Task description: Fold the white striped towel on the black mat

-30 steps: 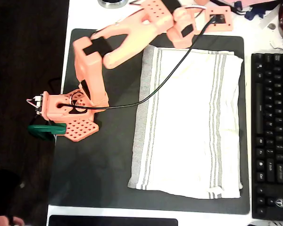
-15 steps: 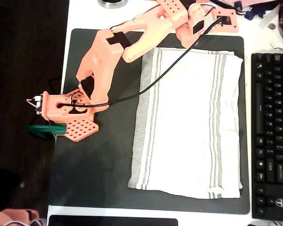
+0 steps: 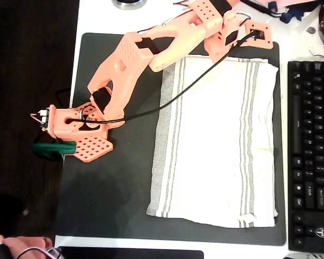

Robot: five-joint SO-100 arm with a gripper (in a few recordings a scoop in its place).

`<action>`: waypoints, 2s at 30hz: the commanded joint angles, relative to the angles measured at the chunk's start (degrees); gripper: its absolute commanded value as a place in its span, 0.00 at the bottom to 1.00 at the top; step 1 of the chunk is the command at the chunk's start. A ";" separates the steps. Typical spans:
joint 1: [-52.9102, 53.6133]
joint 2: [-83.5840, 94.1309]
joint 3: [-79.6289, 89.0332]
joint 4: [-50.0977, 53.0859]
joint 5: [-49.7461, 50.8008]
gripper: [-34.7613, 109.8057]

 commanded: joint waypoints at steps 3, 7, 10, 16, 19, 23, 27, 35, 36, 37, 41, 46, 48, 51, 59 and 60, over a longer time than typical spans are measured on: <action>-0.70 -1.67 -4.66 0.53 0.44 0.35; -0.79 -3.96 -6.68 0.88 0.53 0.35; -0.62 -5.01 -7.03 1.05 0.44 0.34; -0.44 -6.68 -7.29 1.23 0.09 0.33; -0.35 -7.38 -7.21 1.32 -0.09 0.33; -0.44 -8.00 -7.21 1.32 -0.53 0.30; -0.79 -8.26 -7.12 1.49 -0.53 0.26; -0.97 -7.38 -8.88 2.46 -0.79 0.24; -1.14 -7.21 -9.23 2.72 -0.70 0.24; -1.32 -6.94 -9.58 2.99 -0.53 0.24; -2.02 -5.98 -11.07 4.22 0.00 0.24; -2.55 -5.89 -13.45 5.36 0.35 0.27; -2.55 -5.89 -13.54 5.36 0.44 0.29; -2.55 -6.33 -13.10 5.45 0.53 0.32; -2.99 -10.90 -16.35 5.54 1.23 0.33; -2.99 -11.87 -17.14 5.89 1.32 0.33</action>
